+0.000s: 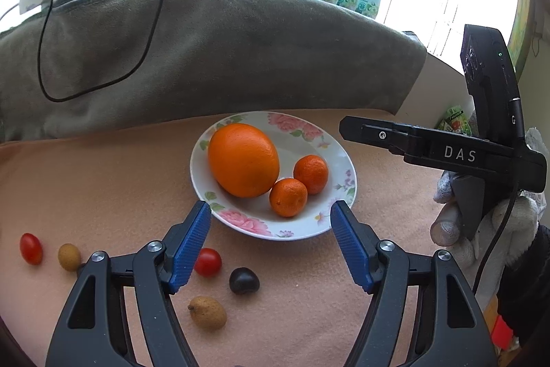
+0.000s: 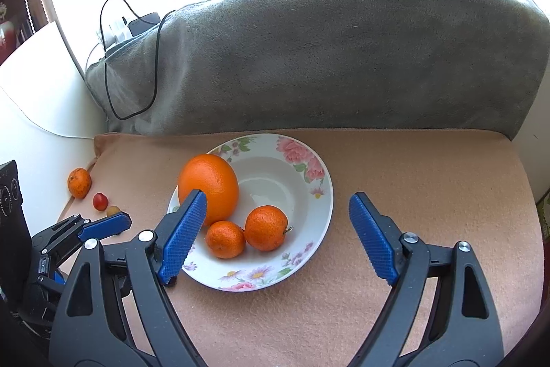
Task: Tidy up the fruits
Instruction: 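Withdraw both tools from the plate toward the remaining fruits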
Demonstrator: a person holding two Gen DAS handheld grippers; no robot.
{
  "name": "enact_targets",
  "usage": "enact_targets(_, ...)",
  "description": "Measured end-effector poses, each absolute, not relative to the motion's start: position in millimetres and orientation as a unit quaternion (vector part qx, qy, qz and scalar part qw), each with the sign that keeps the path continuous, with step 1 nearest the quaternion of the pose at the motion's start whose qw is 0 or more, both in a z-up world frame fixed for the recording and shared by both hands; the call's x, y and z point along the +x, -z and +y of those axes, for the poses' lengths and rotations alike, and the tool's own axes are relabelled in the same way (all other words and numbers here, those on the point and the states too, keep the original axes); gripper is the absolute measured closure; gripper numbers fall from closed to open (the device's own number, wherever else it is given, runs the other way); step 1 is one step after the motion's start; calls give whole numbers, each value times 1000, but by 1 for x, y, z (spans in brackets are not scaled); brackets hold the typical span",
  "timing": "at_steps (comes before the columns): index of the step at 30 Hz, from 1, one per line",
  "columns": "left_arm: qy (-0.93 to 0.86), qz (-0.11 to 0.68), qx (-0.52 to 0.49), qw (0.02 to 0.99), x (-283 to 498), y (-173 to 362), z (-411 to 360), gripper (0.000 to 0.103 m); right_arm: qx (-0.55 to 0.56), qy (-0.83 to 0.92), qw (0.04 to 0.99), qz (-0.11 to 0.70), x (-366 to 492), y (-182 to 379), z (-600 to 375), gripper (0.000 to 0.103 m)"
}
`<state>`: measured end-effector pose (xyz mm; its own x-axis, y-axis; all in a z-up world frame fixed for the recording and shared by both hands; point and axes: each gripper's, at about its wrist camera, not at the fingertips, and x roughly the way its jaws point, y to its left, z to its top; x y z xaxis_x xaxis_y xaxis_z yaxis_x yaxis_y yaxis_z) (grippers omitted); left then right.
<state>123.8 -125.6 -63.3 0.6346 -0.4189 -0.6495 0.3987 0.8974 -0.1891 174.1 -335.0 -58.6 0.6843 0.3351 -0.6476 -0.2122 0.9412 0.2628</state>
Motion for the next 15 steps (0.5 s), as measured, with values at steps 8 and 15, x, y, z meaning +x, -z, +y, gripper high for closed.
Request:
enact_targets(8, 207, 356, -28, 911, 111, 60, -100, 31, 91, -164, 915, 358, 155, 52, -327, 16)
enact_targets(15, 174, 353, -39, 918, 98, 61, -65, 31, 89, -189, 914, 348, 133, 45, -310, 16)
